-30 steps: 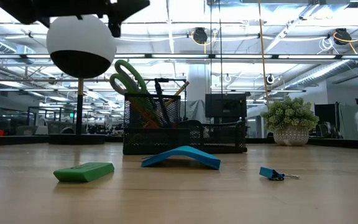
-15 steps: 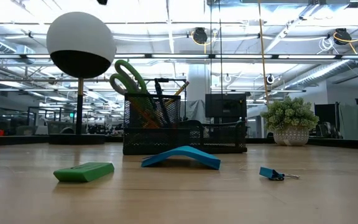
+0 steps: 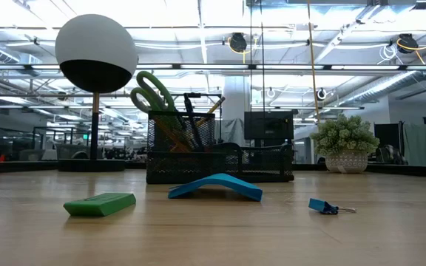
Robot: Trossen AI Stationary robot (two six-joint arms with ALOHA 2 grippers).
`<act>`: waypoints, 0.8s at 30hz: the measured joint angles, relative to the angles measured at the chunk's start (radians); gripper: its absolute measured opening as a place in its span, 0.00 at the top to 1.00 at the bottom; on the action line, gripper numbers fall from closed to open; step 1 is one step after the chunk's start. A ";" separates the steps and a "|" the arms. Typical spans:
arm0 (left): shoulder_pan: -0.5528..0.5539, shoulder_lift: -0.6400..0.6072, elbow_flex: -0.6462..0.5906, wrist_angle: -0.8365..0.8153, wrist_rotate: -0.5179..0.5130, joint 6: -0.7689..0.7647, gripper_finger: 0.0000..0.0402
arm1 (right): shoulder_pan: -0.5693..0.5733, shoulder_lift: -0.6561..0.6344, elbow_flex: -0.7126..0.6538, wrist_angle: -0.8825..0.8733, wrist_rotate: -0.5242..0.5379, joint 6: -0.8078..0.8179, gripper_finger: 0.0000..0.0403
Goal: Pick and place office supplies into organizer
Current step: Put the green eraser into the black desk organizer
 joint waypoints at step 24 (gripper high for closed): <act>-0.058 0.212 0.006 0.134 0.073 -0.323 0.59 | 0.000 0.000 0.000 -0.055 0.000 0.002 0.63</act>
